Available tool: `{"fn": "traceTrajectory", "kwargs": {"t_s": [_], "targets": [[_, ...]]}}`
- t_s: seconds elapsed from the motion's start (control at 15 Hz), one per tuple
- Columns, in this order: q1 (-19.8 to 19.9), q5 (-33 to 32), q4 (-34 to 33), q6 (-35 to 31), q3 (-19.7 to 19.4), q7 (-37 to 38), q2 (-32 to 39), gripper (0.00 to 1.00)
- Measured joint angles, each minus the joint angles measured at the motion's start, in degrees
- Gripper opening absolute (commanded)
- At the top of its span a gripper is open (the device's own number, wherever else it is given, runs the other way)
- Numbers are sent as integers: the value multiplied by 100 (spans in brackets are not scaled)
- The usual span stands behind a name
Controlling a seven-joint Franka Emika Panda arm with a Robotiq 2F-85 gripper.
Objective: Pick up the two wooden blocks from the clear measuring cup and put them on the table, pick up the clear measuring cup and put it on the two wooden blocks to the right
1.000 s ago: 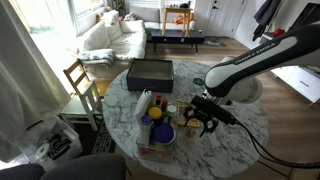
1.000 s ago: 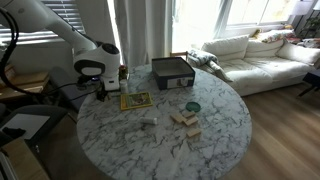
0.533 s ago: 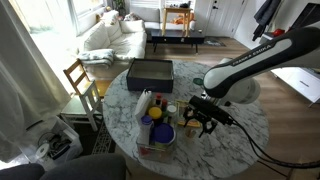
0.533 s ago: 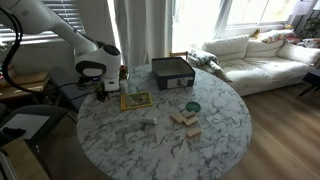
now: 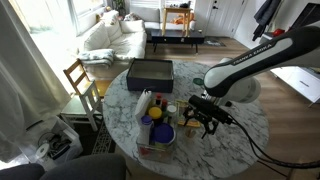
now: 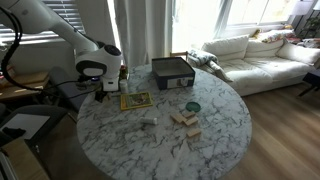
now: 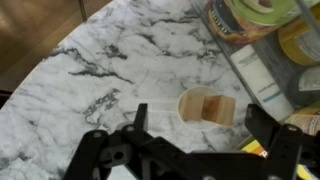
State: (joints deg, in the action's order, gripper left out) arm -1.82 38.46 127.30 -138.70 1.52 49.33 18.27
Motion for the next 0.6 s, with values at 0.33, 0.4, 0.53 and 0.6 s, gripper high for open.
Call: {"fn": "traceTrajectory", "kwargs": {"t_s": [0.33, 0.4, 0.53, 0.6], "targets": [[3, 2, -82, 425, -17, 119, -5, 70], [5, 6, -99, 467, -19, 128, -5, 58], [7, 19, -129, 544, -30, 144, -5, 41], [7, 22, -138, 562, -36, 153, -5, 34]]}}
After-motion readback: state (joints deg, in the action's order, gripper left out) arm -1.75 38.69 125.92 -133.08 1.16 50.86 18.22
